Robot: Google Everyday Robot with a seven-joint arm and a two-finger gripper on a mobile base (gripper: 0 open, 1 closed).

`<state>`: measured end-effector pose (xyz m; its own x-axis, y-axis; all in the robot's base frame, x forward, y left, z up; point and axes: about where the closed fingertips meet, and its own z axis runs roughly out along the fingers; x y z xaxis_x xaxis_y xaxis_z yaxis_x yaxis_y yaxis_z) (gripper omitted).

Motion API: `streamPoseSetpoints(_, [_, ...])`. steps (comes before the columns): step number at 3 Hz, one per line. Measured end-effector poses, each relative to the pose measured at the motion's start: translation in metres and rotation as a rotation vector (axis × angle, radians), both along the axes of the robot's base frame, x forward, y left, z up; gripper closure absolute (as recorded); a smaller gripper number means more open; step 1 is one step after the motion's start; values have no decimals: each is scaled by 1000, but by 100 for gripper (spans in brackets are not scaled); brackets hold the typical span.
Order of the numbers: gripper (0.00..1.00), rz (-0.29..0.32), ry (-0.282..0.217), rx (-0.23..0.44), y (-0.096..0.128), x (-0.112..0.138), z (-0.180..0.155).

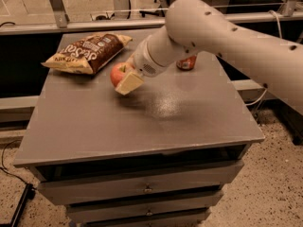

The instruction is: Move apple near brown chip bag

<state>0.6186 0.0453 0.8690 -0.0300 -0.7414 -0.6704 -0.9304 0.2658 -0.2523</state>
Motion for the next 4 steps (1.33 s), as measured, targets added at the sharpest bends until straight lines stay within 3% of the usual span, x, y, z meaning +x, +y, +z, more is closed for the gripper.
streamPoseSetpoints(1, [100, -23, -12, -15, 18, 43, -11])
streamPoseSetpoints(2, [83, -26, 5, -2, 31, 68, -21])
streamPoseSetpoints(4, [36, 17, 0, 72, 60, 85, -11])
